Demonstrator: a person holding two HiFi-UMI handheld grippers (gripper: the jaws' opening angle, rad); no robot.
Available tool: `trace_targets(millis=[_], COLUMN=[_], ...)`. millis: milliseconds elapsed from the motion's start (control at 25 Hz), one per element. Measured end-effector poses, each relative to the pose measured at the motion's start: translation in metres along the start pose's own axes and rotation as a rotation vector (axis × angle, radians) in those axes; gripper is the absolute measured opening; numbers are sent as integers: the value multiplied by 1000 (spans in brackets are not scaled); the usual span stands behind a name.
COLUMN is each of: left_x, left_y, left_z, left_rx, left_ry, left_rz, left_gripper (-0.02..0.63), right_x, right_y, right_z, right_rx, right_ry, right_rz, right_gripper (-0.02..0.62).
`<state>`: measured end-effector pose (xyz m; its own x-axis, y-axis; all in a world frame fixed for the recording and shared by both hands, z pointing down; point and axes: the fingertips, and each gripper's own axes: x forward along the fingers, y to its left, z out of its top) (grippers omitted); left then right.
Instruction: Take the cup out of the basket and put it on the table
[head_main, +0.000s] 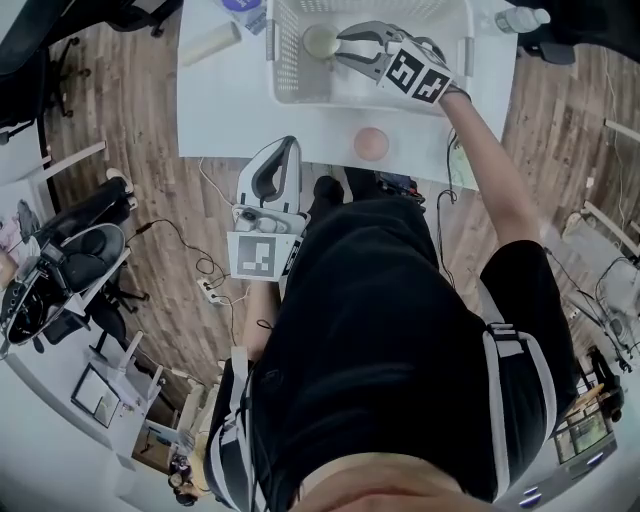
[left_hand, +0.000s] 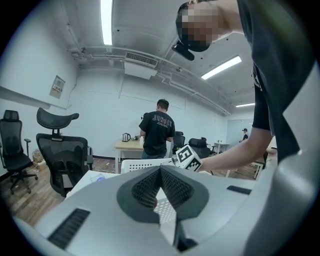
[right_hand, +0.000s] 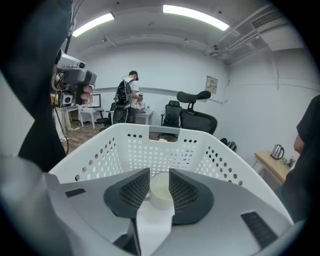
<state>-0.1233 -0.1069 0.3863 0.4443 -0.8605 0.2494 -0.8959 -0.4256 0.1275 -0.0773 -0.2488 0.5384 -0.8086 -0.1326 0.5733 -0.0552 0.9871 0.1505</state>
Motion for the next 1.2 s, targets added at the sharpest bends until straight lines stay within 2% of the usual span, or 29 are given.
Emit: trace_targets(millis=[560,1200], left_x=[-5,-9], left_y=[8,13], left_z=[-7,-13], left_rx=[-8,-16], left_ry=[11,29], left_rz=[36,65], left_gripper=[18,18], right_x=[37,66], right_y=[13,22], right_z=[-41,-61], right_rx=[-107,-178], right_ry=[102,148], right_rz=[153,198], right_gripper=[112,112])
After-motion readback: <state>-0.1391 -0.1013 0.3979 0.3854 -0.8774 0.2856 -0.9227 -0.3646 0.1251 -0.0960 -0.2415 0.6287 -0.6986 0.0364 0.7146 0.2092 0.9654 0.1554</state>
